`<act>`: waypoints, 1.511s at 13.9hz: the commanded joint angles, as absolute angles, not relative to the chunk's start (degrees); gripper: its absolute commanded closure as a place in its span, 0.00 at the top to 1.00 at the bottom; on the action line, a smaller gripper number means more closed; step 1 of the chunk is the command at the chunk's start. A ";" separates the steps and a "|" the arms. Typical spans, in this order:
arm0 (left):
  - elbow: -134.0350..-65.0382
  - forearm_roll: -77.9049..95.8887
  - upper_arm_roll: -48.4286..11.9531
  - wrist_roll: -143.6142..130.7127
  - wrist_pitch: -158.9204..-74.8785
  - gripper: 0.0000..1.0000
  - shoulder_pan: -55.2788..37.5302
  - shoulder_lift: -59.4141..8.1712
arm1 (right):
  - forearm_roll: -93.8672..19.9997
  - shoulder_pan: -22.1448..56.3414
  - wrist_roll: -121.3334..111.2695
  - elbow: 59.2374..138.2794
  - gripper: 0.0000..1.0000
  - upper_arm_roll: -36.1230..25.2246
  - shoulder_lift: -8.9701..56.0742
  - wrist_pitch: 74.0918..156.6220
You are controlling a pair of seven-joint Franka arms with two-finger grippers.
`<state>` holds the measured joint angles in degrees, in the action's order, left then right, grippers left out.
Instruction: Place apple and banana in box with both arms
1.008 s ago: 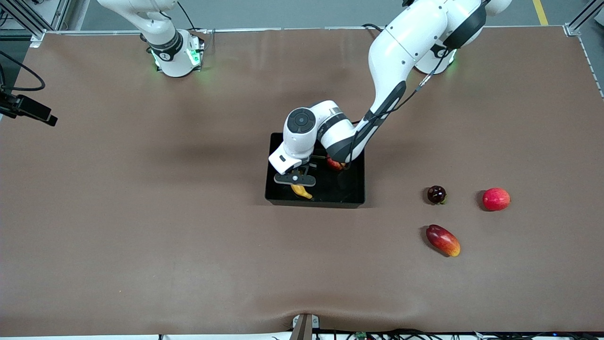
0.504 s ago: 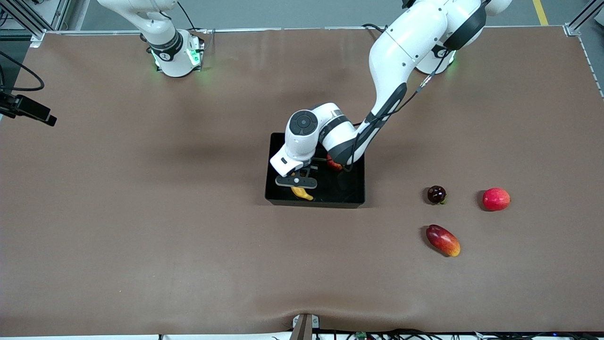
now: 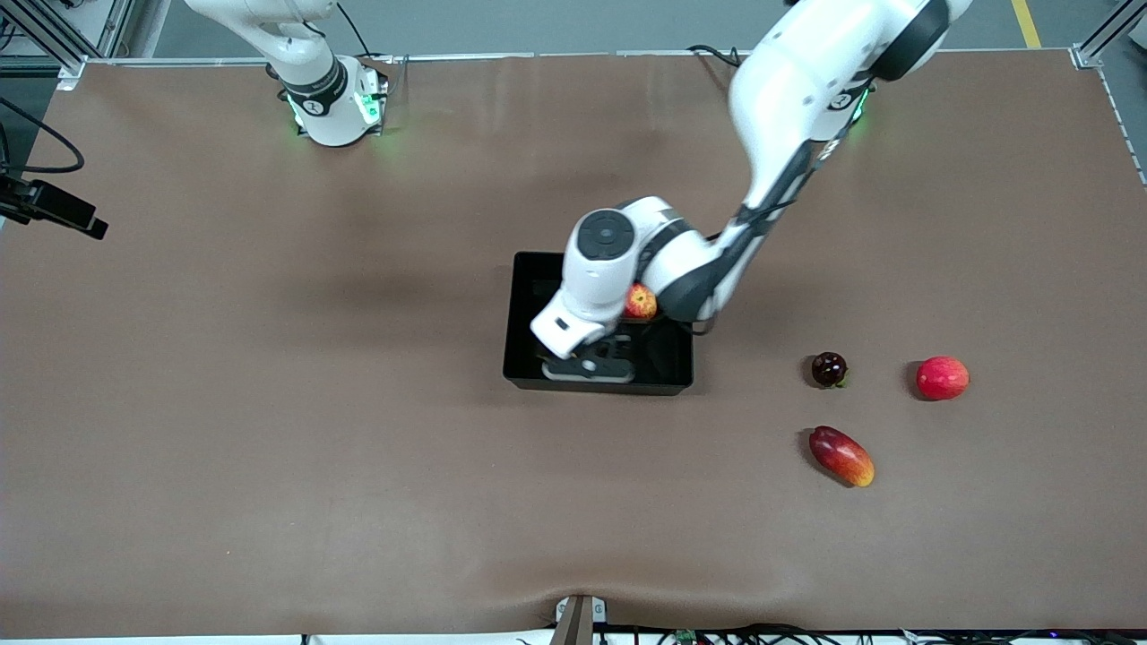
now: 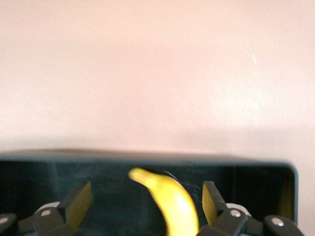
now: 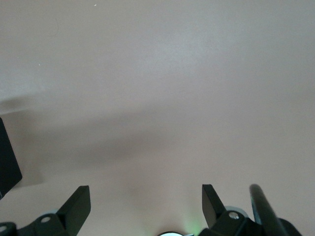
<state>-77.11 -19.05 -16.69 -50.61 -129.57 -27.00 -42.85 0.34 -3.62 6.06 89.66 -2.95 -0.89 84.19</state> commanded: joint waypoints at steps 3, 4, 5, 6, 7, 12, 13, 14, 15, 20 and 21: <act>-79.98 -19.69 -17.23 -44.94 -116.83 1.00 -15.06 -27.62 | 0.53 -5.01 6.50 89.47 1.00 -1.93 -0.79 83.85; -79.89 -17.86 -17.31 -41.69 -113.15 1.00 -12.59 -25.42 | 0.53 -5.01 6.50 89.47 1.00 -1.93 -0.79 83.93; -79.89 -14.88 -17.23 -38.27 -110.42 1.00 -9.78 -23.57 | 0.44 -5.01 6.50 89.47 1.00 -1.93 -0.79 83.85; -79.89 -12.77 -17.23 -34.49 -108.30 1.00 -6.97 -22.16 | 0.44 -5.01 6.50 89.47 1.00 -1.93 -0.79 83.85; -79.89 -11.96 -17.23 -30.28 -105.76 1.00 -4.51 -20.84 | 0.53 -5.01 6.50 89.47 1.00 -1.93 -0.79 83.85; -80.77 -11.78 -17.23 -22.68 -95.38 1.00 2.62 -15.48 | 0.44 -5.01 6.50 89.47 1.00 -1.93 -0.70 83.94; -81.55 -11.17 -17.23 -21.54 -94.32 1.00 3.68 -14.08 | 0.44 -5.01 6.50 89.47 1.00 -1.93 -0.70 83.94; -82.87 -9.16 -17.23 -20.32 -93.87 1.00 5.78 -12.24 | 0.44 -5.01 6.50 89.47 1.00 -1.93 -0.70 83.94; -85.06 -6.88 -17.23 -18.91 -93.69 1.00 7.98 -10.04 | 0.44 -5.01 6.42 89.47 1.00 -1.93 -0.70 83.94; -92.71 -4.93 -16.97 -8.72 -93.08 1.00 13.80 -1.17 | 0.44 -5.01 6.50 89.47 1.00 -1.93 -0.70 83.94; -95.68 -2.75 -15.57 -7.14 -93.25 1.00 13.80 1.29 | 0.44 -5.01 6.50 89.47 1.00 -1.93 -0.70 83.94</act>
<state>-88.61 -5.81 -16.58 -10.41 -92.97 12.94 -5.36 0.34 -3.71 6.07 89.76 -2.94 -0.82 84.18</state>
